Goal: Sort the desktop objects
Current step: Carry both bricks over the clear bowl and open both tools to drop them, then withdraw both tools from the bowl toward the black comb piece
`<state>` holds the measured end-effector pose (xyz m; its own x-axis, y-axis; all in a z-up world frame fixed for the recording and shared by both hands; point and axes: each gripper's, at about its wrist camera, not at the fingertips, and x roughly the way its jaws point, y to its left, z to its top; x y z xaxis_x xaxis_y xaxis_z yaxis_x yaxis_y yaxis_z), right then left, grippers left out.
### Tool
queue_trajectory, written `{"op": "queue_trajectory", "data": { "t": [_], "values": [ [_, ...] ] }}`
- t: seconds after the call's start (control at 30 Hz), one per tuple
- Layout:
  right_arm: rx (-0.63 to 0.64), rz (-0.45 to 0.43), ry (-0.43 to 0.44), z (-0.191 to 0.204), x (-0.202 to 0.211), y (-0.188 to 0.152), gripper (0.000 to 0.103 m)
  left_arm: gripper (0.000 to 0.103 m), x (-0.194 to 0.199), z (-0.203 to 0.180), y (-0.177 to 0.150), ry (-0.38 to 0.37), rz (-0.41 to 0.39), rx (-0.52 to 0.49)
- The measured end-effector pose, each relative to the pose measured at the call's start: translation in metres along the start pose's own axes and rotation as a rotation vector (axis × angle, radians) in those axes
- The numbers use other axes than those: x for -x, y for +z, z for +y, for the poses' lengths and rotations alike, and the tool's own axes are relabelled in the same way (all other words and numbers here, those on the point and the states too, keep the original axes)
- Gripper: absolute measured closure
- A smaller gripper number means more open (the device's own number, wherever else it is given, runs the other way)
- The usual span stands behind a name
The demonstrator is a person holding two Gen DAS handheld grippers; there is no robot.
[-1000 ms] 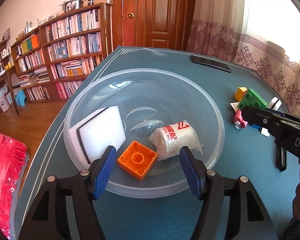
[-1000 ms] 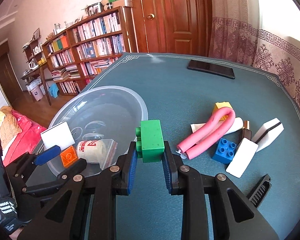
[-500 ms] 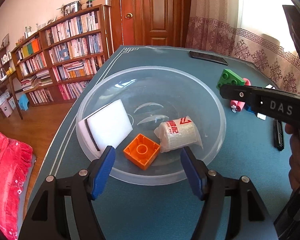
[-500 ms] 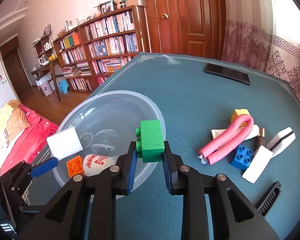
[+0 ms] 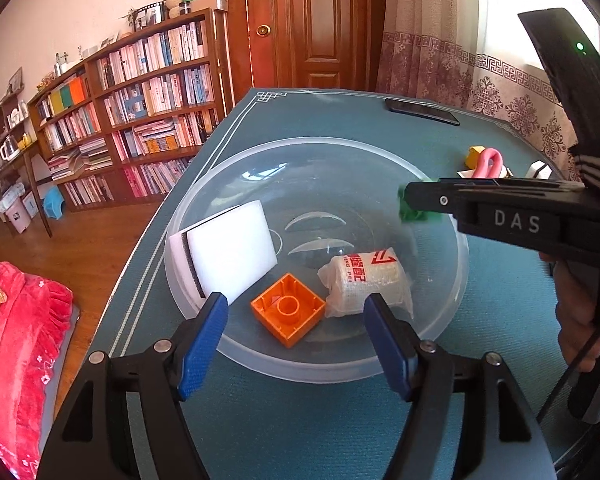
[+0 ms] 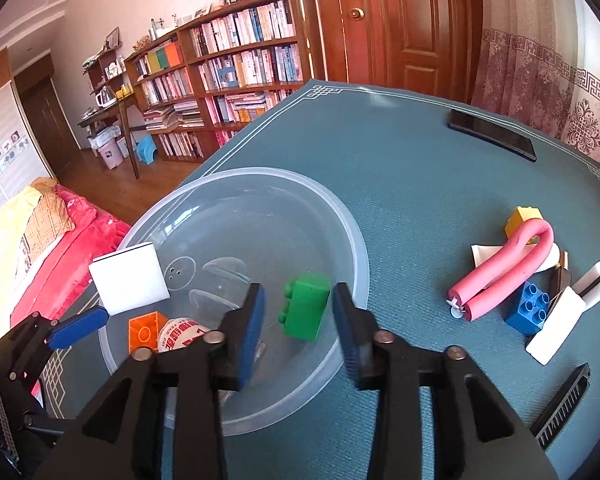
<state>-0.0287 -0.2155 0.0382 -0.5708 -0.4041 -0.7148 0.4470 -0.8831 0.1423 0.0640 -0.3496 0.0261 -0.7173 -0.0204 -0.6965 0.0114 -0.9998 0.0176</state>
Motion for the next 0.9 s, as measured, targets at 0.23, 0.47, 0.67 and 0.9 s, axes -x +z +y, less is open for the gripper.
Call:
{"op": "queue_trajectory", "data": {
  "t": [0.23,0.47,0.67,0.9],
  "values": [
    [-0.015,-0.011,0.005,-0.008,0.006,-0.004,0.04,0.021,-0.001,-0.003,0.001,0.004,0.004,0.007],
    [-0.042,-0.006,-0.001,-0.021,0.013,-0.015,0.04,0.018,-0.001,-0.004,0.003,0.003,0.016,0.028],
    [-0.082,-0.005,-0.032,-0.039,0.021,-0.024,0.039,0.018,-0.001,-0.013,0.005,-0.007,0.023,0.022],
    [-0.14,-0.017,-0.06,-0.064,0.037,-0.037,0.039,0.018,-0.001,-0.03,0.011,-0.023,0.022,-0.004]
  ]
}}
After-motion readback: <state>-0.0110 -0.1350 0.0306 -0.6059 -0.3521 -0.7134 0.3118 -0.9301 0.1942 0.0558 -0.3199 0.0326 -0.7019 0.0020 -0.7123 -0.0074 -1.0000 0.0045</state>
